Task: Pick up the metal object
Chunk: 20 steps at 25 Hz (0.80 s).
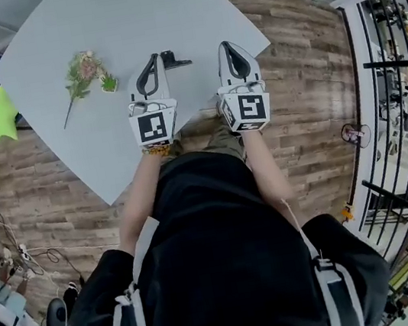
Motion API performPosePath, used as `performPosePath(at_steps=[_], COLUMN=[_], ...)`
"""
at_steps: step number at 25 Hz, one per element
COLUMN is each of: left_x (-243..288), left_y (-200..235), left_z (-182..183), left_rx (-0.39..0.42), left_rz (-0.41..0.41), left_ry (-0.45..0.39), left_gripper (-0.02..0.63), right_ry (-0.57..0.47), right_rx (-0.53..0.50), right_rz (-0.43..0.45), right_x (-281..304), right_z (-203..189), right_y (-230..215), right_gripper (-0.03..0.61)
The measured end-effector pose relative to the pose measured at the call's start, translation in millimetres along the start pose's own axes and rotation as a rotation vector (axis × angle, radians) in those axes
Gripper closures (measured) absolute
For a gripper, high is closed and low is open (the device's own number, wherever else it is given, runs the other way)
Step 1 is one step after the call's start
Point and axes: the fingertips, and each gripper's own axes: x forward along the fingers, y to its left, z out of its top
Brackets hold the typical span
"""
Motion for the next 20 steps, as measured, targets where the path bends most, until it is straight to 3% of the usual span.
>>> performPosePath(at_steps=[11, 20], left_x=[-10, -8], left_y=[-10, -12], left_z=[-8, -26], left_rx=[-0.017, -0.013], left_rz=[-0.123, -0.127], left_ry=[0.001, 0.036], left_gripper=[0.611, 0.611], right_ry=[0.000, 0.067], right_rx=[-0.034, -0.148], right_rz=[-0.068, 0.181], right_x=[-17, 13], right_z=[3, -24], right_y=[11, 23], right_gripper=[0.578, 0.578])
